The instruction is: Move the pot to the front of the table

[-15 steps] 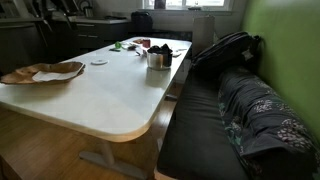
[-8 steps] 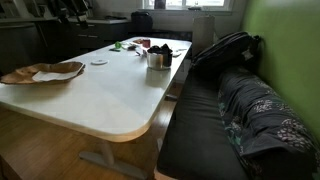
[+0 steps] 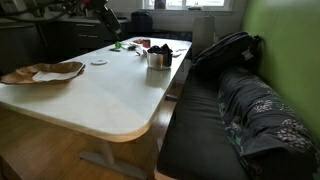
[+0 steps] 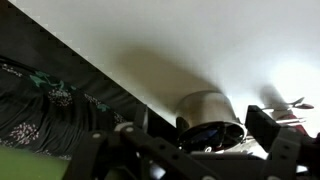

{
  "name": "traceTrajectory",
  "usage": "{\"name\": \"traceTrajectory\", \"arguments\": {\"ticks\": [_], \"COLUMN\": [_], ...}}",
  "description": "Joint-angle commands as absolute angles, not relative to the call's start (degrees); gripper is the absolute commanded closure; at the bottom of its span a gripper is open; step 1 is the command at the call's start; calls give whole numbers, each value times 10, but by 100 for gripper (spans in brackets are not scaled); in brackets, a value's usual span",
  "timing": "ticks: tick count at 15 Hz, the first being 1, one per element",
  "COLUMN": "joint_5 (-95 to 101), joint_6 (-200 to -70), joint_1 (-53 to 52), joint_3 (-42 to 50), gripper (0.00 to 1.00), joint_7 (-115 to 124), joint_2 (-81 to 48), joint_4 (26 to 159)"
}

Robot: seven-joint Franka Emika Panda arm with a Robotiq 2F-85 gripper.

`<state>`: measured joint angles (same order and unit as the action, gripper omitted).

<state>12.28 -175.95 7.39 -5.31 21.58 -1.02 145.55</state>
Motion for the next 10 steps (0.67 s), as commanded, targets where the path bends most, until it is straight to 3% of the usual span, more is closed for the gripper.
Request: {"name": "traceTrajectory", "arguments": {"ticks": [1,6,7,10], "joint_5": [142,147,252,297], "joint_6": [-1775,-1779,-1799,-1812], "joint_1": [81,81,45,5], "joint_3": [-47,-46,31,98], "gripper": [0,0,0,0], "joint_7": [250,255,362,485], "joint_2": [-41,-57,-63,-153], "joint_4": [1428,1412,1394,1287]}}
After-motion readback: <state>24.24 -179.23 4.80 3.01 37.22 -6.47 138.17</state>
